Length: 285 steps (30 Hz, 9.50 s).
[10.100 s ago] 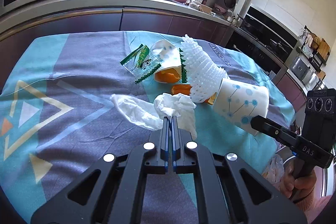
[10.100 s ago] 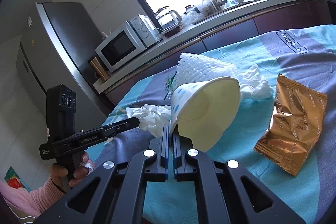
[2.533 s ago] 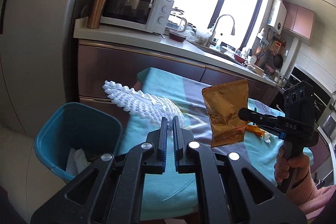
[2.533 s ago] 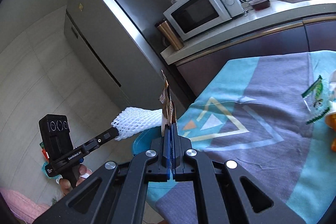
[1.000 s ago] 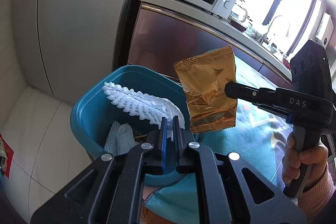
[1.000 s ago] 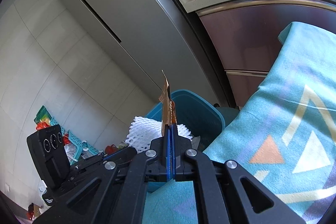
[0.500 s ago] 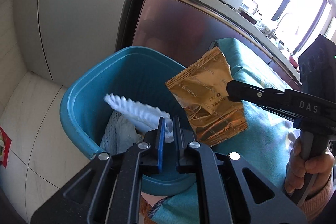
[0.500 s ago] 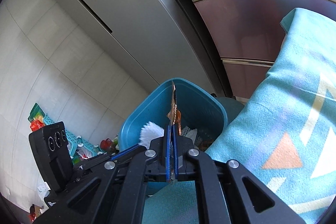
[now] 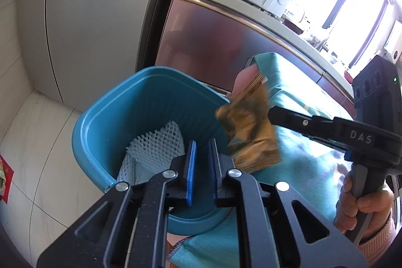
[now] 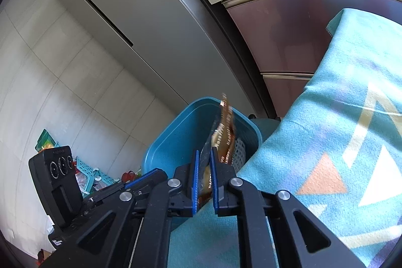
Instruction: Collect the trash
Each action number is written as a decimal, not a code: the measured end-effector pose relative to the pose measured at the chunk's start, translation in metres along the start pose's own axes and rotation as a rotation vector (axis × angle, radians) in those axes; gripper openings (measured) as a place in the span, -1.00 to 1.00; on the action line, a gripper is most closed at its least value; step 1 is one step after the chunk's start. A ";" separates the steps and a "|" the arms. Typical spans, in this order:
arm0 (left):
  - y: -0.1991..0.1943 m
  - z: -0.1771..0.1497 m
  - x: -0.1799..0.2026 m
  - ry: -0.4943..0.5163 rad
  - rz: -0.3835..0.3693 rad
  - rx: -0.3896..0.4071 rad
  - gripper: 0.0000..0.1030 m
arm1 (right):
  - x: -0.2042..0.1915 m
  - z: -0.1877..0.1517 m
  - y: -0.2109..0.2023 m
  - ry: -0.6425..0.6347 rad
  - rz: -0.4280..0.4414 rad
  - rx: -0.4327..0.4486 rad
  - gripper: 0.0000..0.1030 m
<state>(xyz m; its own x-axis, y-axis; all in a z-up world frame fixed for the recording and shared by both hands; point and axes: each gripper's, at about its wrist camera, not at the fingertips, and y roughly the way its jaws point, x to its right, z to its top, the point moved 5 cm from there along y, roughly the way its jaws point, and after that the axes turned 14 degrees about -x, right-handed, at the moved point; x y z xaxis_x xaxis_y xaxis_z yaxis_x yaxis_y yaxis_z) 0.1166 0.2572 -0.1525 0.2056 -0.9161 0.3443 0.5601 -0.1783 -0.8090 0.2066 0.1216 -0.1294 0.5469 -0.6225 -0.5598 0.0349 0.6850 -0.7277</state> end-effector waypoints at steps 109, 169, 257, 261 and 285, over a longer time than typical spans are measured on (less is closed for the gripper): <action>0.126 -0.038 0.441 0.861 -0.253 -0.218 -0.98 | 0.225 -0.277 -0.364 0.505 -0.414 0.558 -0.82; -0.004 -0.042 0.276 0.607 -0.259 -0.104 -0.93 | 0.113 -0.170 -0.268 0.162 -0.179 0.408 -0.82; 0.013 -0.040 0.254 0.600 -0.227 -0.087 -0.44 | 0.093 -0.154 -0.266 0.108 -0.325 0.381 -0.46; 0.025 -0.050 0.297 0.672 -0.256 -0.114 -0.44 | 0.133 -0.171 -0.292 0.204 -0.380 0.426 -0.45; 0.089 -0.063 0.426 0.809 -0.286 -0.221 -0.41 | 0.257 -0.196 -0.338 0.430 -0.388 0.454 0.02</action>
<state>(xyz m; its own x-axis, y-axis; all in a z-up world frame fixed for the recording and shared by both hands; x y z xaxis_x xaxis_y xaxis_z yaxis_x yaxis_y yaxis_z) 0.2038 -0.1719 -0.1078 -0.5960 -0.7842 0.1727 0.3179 -0.4279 -0.8461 0.1717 -0.3438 -0.1050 0.0519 -0.8817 -0.4689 0.5531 0.4163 -0.7216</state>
